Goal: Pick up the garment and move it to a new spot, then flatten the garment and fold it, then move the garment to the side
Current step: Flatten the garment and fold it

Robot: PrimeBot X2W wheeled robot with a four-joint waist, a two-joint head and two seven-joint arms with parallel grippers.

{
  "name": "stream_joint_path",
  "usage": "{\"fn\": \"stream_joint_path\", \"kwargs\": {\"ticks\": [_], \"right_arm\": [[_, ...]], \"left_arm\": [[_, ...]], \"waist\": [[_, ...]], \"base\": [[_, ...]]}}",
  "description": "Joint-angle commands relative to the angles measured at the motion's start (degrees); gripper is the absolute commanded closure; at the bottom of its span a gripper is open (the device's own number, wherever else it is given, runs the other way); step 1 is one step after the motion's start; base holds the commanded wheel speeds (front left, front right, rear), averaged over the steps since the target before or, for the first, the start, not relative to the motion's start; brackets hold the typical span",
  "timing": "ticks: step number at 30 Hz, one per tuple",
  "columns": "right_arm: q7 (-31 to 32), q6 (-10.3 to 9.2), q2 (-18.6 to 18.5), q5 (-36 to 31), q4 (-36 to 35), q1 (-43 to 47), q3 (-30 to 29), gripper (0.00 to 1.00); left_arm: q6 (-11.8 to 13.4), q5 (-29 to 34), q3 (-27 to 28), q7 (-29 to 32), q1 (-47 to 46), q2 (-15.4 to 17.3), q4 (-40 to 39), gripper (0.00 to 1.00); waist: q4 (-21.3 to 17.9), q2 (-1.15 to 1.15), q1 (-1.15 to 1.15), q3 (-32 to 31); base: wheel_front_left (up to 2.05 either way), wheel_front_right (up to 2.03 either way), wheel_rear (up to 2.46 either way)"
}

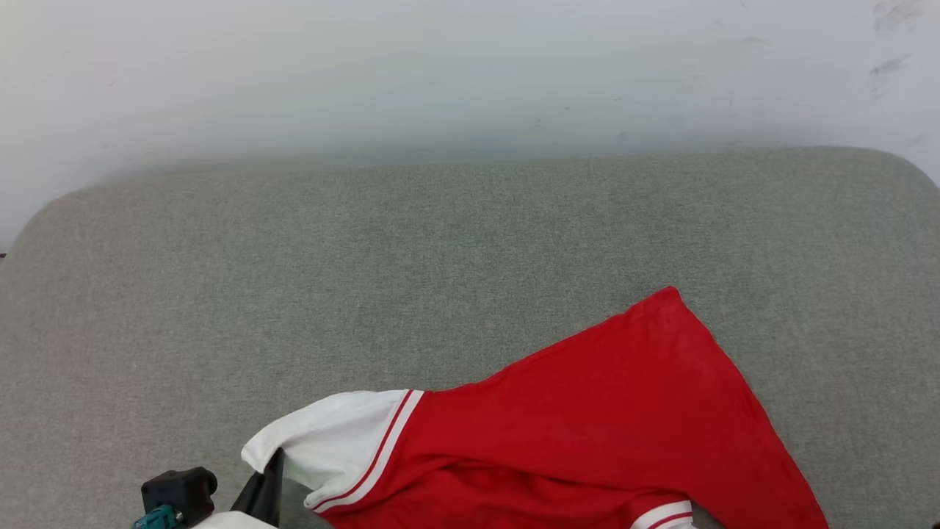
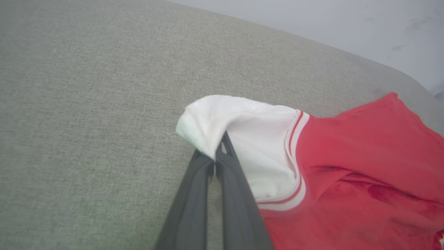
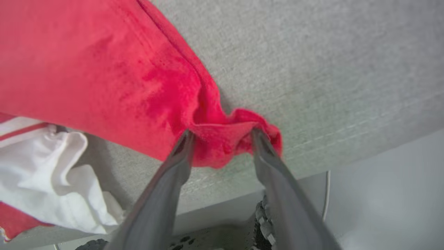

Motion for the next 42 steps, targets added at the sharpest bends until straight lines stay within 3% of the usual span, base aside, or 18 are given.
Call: {"fn": "stream_joint_path", "kwargs": {"ticks": [1,9,14,18,25,33,40,41,42], "right_arm": [[-3.39,-0.07,0.13,-0.10,-1.09,-1.24,0.11,0.00],[-18.80,-0.07,-1.34,-2.35,-1.74,-8.44,0.41,0.00],[-20.33,-0.06,-4.24,-1.66,4.21,-16.89,4.50,0.00],[-16.00,-0.06,-8.54,0.99,9.00,-25.01,10.33,0.00],[-1.60,-0.07,-16.20,4.85,16.69,-39.53,20.64,0.00],[7.58,-0.07,-20.06,7.16,22.71,-49.99,29.21,0.00],[12.25,-0.04,-20.44,10.96,28.79,-50.69,36.75,0.00],[13.46,0.02,-20.09,12.02,29.93,-50.18,37.20,0.09],[14.15,0.03,-19.75,12.70,30.50,-49.73,37.90,0.52]], "left_arm": [[-0.08,-0.12,-0.16,0.16,-0.07,-0.28,0.04,1.00],[-0.26,0.15,-0.68,-0.17,-1.75,-0.75,-0.85,1.00],[-0.43,0.80,-1.11,-0.49,-4.24,-1.29,-1.72,1.00],[-0.81,1.49,-1.54,-0.67,-6.60,-1.77,-2.57,1.00],[-1.66,2.64,-2.55,-0.88,-10.39,-2.17,-3.60,1.00],[-3.07,3.40,-3.74,-1.67,-14.47,-3.39,-3.44,1.00],[-3.73,3.65,-4.19,-2.41,-16.00,-4.00,-3.20,1.00],[-3.75,3.59,-4.14,-2.54,-16.04,-3.96,-3.15,1.00],[-3.74,3.52,-4.06,-2.64,-16.04,-3.94,-3.12,1.00]], "waist": [[0.08,0.00,0.01,0.05],[1.01,0.00,0.01,1.34],[2.58,0.00,0.01,4.08],[3.84,0.00,0.01,6.94],[6.02,0.00,0.01,11.83],[8.88,0.00,0.01,16.78],[9.76,0.00,0.01,18.97],[9.73,0.00,0.01,19.07],[9.69,0.00,0.01,19.14]], "base": [[0.00,0.00,0.00],[0.00,0.00,0.00],[0.00,0.00,0.00],[0.00,0.00,0.00],[0.00,0.00,0.00],[0.00,0.00,0.00],[0.00,0.00,0.00],[0.00,0.00,0.00],[0.00,0.00,0.00]]}}
